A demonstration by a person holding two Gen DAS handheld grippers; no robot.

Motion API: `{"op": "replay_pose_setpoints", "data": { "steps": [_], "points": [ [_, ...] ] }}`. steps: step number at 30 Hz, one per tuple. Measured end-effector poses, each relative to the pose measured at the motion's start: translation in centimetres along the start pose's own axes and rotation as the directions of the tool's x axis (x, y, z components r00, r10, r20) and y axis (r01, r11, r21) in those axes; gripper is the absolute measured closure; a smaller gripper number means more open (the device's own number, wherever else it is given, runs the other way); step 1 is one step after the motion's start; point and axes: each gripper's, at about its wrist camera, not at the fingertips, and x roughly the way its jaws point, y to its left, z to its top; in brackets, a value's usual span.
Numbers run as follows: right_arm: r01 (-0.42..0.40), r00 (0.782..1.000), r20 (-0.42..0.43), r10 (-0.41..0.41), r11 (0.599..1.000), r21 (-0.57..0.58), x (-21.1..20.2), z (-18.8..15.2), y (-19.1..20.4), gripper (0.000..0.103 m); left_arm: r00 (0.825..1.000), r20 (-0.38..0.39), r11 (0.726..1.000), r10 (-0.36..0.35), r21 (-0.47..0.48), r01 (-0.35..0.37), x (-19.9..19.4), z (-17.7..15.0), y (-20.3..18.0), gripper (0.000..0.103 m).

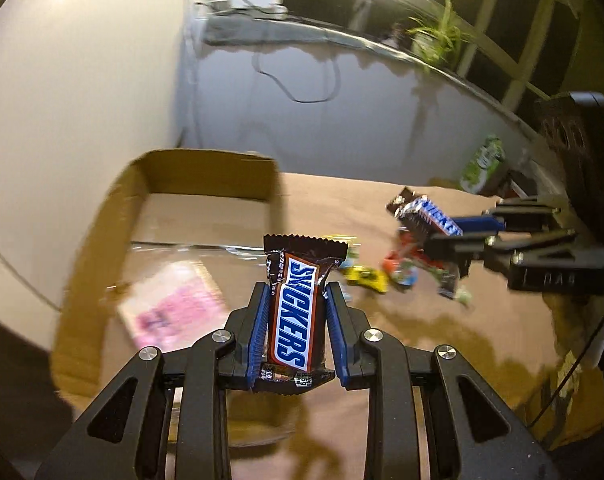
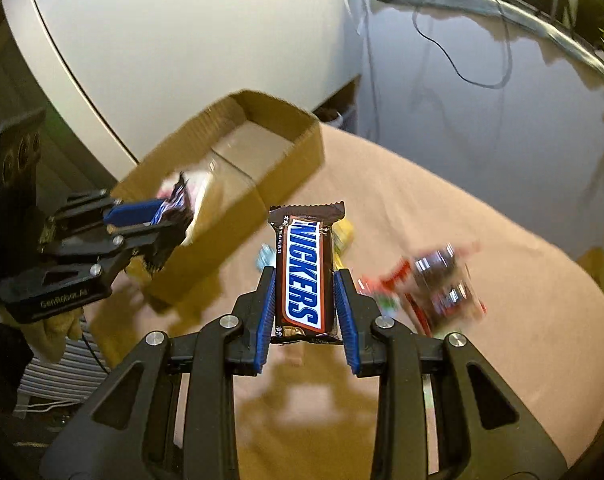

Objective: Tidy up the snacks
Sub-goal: 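Carry both Snickers bars into the cardboard box and open both grippers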

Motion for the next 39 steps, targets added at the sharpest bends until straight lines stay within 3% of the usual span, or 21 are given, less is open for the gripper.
{"op": "replay_pose_setpoints", "data": {
  "steps": [15,27,39],
  "points": [
    [-0.059,0.998,-0.033,0.057,0.997,-0.044,7.4,8.3,3.7,0.073,0.999,-0.011,0.996,0.054,-0.069,-0.054,1.0,0.9,4.4,0.077],
    [-0.075,0.994,-0.087,0.069,0.995,-0.063,12.2,10.2,4.2,0.073,0.998,-0.039,0.996,0.055,-0.062,-0.057,3.0,1.3,4.6,0.076],
    [-0.088,0.992,-0.098,0.081,0.994,-0.072,13.6,10.6,4.5,0.073,0.997,-0.049,0.995,0.062,-0.075,-0.066,3.4,1.3,5.2,0.076]
  ]
}}
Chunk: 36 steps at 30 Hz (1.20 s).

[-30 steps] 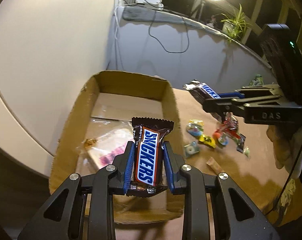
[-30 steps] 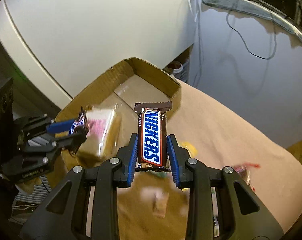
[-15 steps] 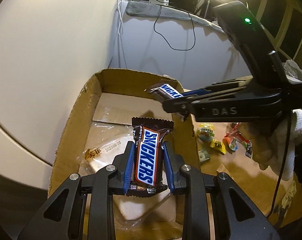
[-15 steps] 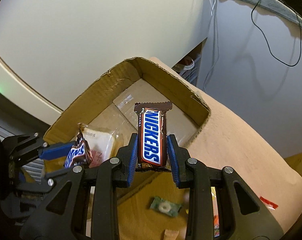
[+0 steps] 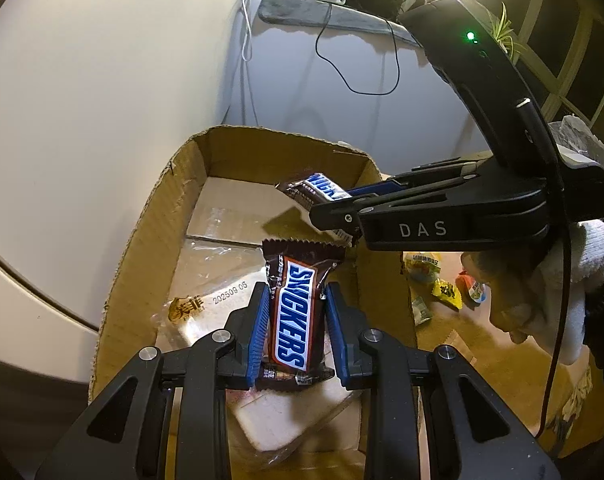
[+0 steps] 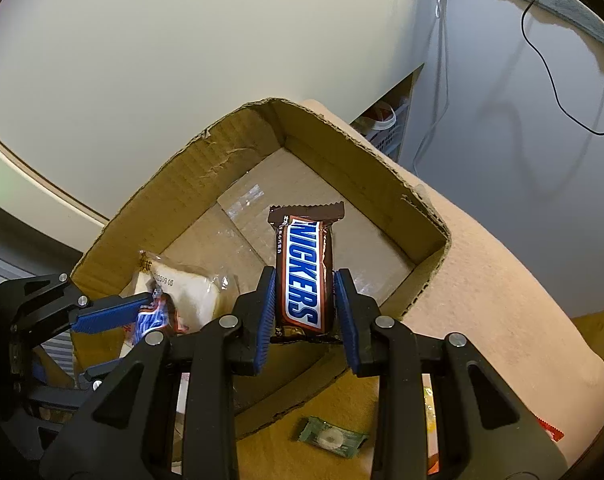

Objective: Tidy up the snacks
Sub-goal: 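Carry both Snickers bars into the cardboard box and open both grippers, then grasp the pink candy with the left gripper while the right gripper grasps the black packet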

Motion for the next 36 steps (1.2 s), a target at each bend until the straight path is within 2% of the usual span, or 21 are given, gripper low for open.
{"op": "replay_pose_setpoints", "data": {
  "steps": [8,13,17,20,24,30,36],
  "points": [
    [0.005,1.0,0.019,-0.005,1.0,-0.003,-0.8,0.0,0.2,0.072,1.0,0.011,1.0,0.003,-0.002,-0.003,-0.6,-0.1,-0.2,0.076],
    [0.008,0.998,0.061,-0.009,1.0,0.008,-2.4,-0.6,-0.3,0.058,1.0,0.028,1.0,0.004,0.003,-0.004,-1.6,-0.3,-0.9,0.076],
    [0.012,0.997,0.082,-0.013,1.0,0.015,-3.9,-1.8,-0.8,0.057,0.999,0.041,1.0,-0.007,0.023,0.006,-2.5,-0.5,-2.0,0.075],
    [0.029,0.995,0.097,-0.031,0.999,0.02,-5.4,-3.3,-1.4,0.057,0.999,0.045,0.999,-0.017,0.04,0.016,-3.0,-0.9,-3.1,0.068],
    [0.044,0.993,0.112,-0.048,0.998,0.038,-7.6,-6.1,-2.7,0.055,0.999,0.042,0.997,-0.023,0.072,0.02,-3.4,-1.7,-5.3,0.068],
    [0.087,0.987,0.126,-0.095,0.994,0.07,-10.9,-11.2,-5.3,0.055,0.997,0.027,0.992,-0.069,0.108,0.066,-3.3,-2.5,-8.5,0.068],
    [0.158,0.982,0.092,-0.167,0.983,0.096,-12.4,-16.5,-8.5,0.055,0.993,-0.031,0.983,-0.116,0.14,0.119,-1.9,-3.8,-12.3,0.068]
  ]
}}
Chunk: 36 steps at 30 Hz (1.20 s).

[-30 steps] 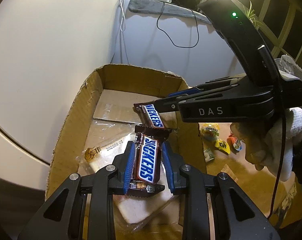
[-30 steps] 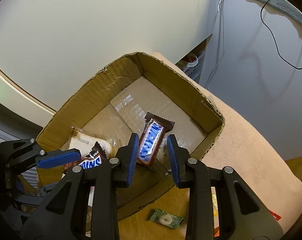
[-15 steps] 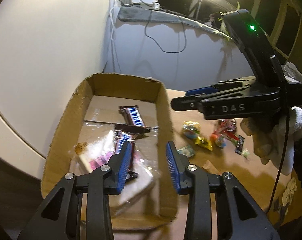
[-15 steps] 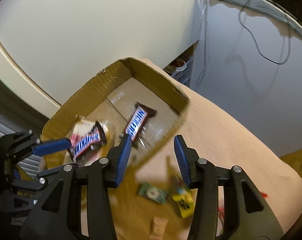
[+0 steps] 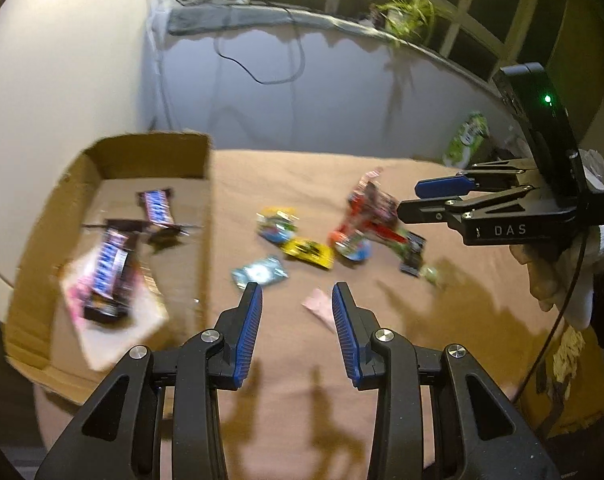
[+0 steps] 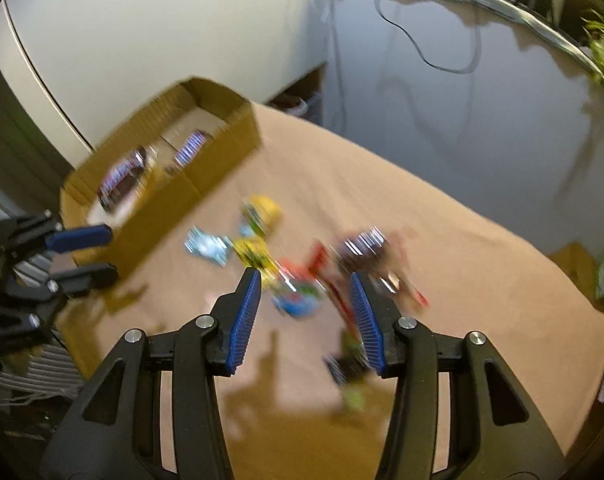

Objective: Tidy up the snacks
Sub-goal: 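Grasp the pink candy with the left gripper while the right gripper grasps the black packet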

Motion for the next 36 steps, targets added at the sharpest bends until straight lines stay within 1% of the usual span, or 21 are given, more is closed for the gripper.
{"op": "replay_pose_setpoints", "data": {
  "steps": [4,8,9,11,17,20,23,25,30,36],
  "points": [
    [0.038,0.998,-0.052,-0.037,0.999,0.006,0.0,-2.9,-2.0,0.055,0.998,-0.054,1.0,-0.022,0.014,0.023,1.8,-0.6,-1.7,0.068],
    [0.061,0.994,-0.095,-0.06,0.998,0.005,0.5,-4.9,-3.4,0.055,0.995,-0.097,1.0,-0.03,0.004,0.031,3.5,-1.1,-2.5,0.068],
    [0.062,0.993,-0.099,-0.061,0.998,0.009,0.6,-5.3,-3.7,0.055,0.994,-0.104,1.0,-0.031,0.0,0.031,3.8,-1.3,-2.6,0.068],
    [0.04,0.992,-0.118,-0.036,0.998,0.039,1.1,-5.9,-4.5,0.055,0.991,-0.126,0.999,-0.035,-0.014,0.034,4.6,-1.7,-2.7,0.068],
    [-0.017,0.988,-0.154,0.031,0.996,0.091,3.2,-6.2,-5.0,0.055,0.985,-0.167,0.998,-0.043,-0.046,0.035,6.2,-2.4,-2.8,0.068],
    [-0.038,0.984,-0.17,0.06,0.99,0.133,4.3,-5.9,-5.4,0.055,0.984,-0.171,0.998,-0.042,-0.054,0.033,6.4,-2.4,-2.8,0.062],
    [-0.036,0.981,-0.183,0.068,0.985,0.169,5.1,-5.9,-5.6,0.055,0.983,-0.177,0.998,-0.047,-0.059,0.037,6.8,-2.3,-2.8,0.059],
    [-0.029,0.981,-0.182,0.06,0.985,0.17,5.4,-5.7,-5.4,0.055,0.982,-0.181,0.998,-0.047,-0.06,0.037,7.0,-2.3,-2.8,0.057],
    [0.005,0.983,-0.182,0.024,0.987,0.159,5.9,-5.0,-4.7,0.055,0.981,-0.189,0.999,-0.037,-0.045,0.029,7.9,-2.1,-3.3,0.057],
    [0.048,0.983,-0.184,-0.026,0.992,0.115,6.5,-4.3,-3.9,0.055,0.982,-0.19,0.999,0.026,0.033,-0.02,9.0,-1.5,-4.6,0.057]
  ]
}}
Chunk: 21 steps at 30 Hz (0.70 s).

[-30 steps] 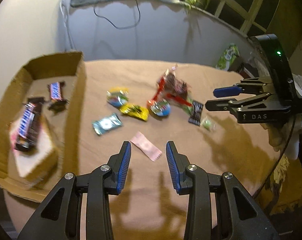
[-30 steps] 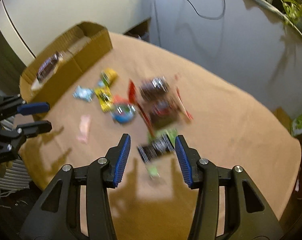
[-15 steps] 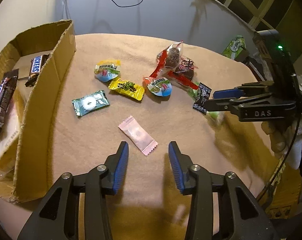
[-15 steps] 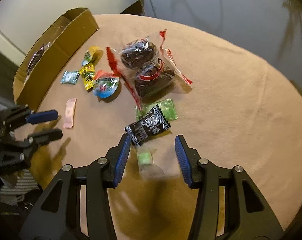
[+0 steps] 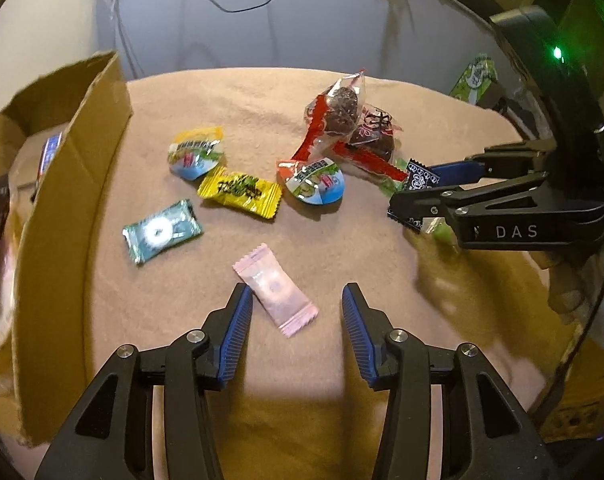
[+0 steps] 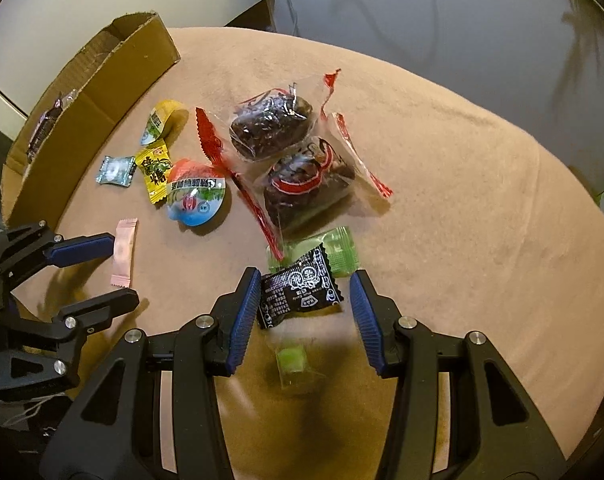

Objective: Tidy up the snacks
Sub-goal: 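Grasp the pink candy with the left gripper while the right gripper grasps the black packet, then carry the pink candy and black packet toward the cardboard box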

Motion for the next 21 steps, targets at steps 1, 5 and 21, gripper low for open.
{"op": "replay_pose_setpoints", "data": {
  "steps": [1,5,21],
  "points": [
    [0.008,1.0,-0.002,-0.008,1.0,-0.007,0.1,0.1,0.2,0.055,1.0,0.002,1.0,0.017,0.02,-0.017,0.1,0.1,-0.3,0.057],
    [0.004,1.0,-0.003,-0.004,1.0,-0.011,0.1,0.1,0.3,0.055,1.0,0.006,0.999,0.028,0.031,-0.028,0.6,0.9,-0.6,0.057],
    [0.037,0.999,-0.018,-0.037,0.999,-0.021,-0.5,1.0,-0.1,0.071,0.995,0.04,0.988,0.088,0.121,-0.092,0.9,1.2,-0.8,0.085]
  ]
}}
